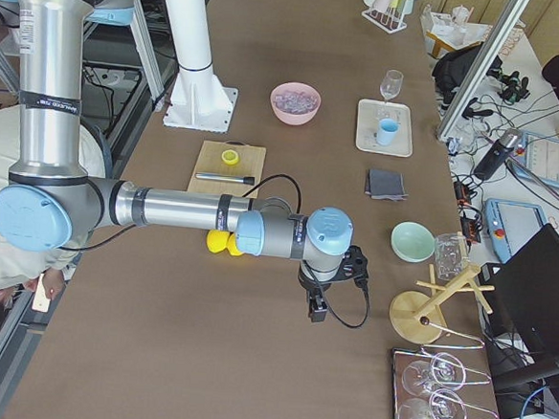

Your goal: Put ice in cup with scoop

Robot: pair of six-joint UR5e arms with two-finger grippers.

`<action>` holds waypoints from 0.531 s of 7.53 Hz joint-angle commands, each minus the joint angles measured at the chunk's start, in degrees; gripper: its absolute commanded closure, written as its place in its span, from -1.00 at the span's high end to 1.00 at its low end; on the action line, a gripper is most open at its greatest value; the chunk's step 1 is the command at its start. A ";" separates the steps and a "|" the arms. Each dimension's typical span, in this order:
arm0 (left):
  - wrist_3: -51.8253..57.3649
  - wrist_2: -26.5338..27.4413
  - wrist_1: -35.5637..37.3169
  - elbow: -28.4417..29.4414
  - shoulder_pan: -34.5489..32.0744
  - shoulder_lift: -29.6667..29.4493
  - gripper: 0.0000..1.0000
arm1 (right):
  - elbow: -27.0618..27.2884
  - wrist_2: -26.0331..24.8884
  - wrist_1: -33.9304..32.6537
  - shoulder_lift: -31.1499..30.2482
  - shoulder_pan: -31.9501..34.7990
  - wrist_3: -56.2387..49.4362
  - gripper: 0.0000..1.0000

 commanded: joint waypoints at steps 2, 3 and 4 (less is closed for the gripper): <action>-0.02 0.01 0.02 -0.09 -0.02 0.00 0.96 | 2.47 1.59 0.35 -0.15 -6.38 13.77 1.00; -0.02 0.01 0.11 -0.17 -0.02 0.00 0.96 | 3.61 1.07 0.44 -0.07 -9.97 18.76 1.00; -0.02 0.01 0.11 -0.35 -0.02 0.00 0.96 | 5.45 0.89 0.44 0.37 -14.71 27.60 1.00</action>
